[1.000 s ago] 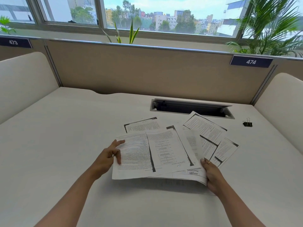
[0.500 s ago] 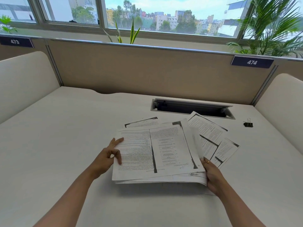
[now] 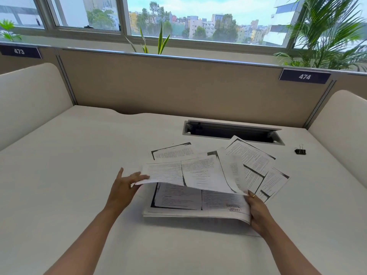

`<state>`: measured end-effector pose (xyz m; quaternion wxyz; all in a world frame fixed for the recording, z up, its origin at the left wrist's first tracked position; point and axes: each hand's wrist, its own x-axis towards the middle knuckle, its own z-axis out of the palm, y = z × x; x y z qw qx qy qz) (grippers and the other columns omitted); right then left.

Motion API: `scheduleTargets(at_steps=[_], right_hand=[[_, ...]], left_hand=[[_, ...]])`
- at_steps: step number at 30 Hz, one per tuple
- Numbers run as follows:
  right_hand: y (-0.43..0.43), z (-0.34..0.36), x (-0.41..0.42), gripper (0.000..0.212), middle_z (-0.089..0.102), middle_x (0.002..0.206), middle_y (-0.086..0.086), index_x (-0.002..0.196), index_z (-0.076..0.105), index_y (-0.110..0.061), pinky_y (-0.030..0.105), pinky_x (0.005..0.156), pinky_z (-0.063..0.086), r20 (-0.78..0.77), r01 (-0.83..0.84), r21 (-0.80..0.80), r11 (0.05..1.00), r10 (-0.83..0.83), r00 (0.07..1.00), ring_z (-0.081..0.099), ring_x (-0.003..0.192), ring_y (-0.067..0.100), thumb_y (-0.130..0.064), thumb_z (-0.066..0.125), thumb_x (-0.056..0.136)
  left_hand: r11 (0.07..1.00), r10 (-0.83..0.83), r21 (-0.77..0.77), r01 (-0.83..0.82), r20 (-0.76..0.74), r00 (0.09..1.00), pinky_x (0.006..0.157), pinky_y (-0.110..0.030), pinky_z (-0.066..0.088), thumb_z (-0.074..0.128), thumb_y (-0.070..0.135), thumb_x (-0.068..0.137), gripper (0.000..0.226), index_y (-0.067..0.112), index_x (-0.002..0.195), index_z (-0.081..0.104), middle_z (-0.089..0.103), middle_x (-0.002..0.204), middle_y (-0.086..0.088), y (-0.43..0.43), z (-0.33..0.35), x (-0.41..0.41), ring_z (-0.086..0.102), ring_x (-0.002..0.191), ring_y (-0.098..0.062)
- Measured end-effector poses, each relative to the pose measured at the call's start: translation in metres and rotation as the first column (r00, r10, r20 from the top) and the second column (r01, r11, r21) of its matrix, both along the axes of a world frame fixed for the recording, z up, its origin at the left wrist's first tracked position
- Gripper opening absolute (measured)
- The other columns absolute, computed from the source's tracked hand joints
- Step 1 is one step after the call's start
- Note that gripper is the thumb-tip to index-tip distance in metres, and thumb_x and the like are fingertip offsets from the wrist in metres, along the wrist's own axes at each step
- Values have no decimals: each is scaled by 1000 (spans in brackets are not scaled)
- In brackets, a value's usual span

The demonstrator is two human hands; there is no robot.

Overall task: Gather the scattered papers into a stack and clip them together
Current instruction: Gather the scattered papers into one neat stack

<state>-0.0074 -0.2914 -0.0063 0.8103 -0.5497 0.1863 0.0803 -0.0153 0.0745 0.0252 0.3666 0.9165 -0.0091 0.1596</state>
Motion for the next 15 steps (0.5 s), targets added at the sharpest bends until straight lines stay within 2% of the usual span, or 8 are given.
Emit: scheduleTargets(at_steps=[2,3,4,6,8,11,13,15], right_hand=[[0,1,0,21,74,73,4,102,60,-5,33,59,60,7,19,0,1000,-19,1000,71,65,18,-13,41,97],[0,1,0,21,74,72,3,102,59,-5,33,60,59,5,35,1,999,-35,999,71,64,17,-14,41,97],[0,0,0,21,74,71,1,102,59,-6,33,61,59,-1,53,-1,999,-53,999,70,64,16,-14,41,97],[0,0,0,20,74,70,0,102,59,-7,32,59,59,-15,74,-6,997,-74,997,70,63,16,-15,41,97],[1,0,0,20,74,68,-1,101,59,-8,31,55,59,-22,80,-6,997,-80,997,70,61,15,-14,40,97],[4,1,0,20,75,71,0,102,59,-8,32,57,60,-25,69,-11,998,-69,997,71,64,17,-14,40,97],[6,2,1,21,75,73,0,104,59,-8,34,62,59,-25,64,-19,998,-64,998,70,69,19,-14,40,97],[8,2,1,21,75,76,1,106,59,-8,35,64,59,-24,56,-24,998,-57,998,70,71,19,-14,41,97]], left_hand=[[984,57,155,-84,167,984,107,-51,33,67,1,79,18,8,93,75,74,90,-12,-3,1,1,70,79,-29],[968,51,224,-113,266,963,94,-56,45,68,1,75,14,6,86,75,75,77,-11,-5,3,1,66,56,-26],[952,33,277,-134,341,940,81,-54,52,68,3,71,12,5,81,76,73,66,-9,-8,5,0,60,44,-24],[920,5,357,-162,402,916,64,-41,54,70,4,63,14,7,76,76,67,51,-5,-12,11,1,54,37,-25],[903,-51,411,-124,388,920,55,-30,51,76,0,58,21,8,77,76,63,47,-3,-20,15,1,53,37,-26],[929,-146,370,-6,381,913,41,-22,48,60,12,73,17,11,81,75,59,45,0,-38,22,-4,51,35,-21],[942,-238,308,132,340,910,43,-19,47,55,15,76,25,12,93,73,60,49,2,-52,26,-6,51,38,-15],[941,-291,247,231,246,925,51,-21,53,63,9,74,35,14,107,69,64,56,3,-65,28,-8,51,44,-8]])
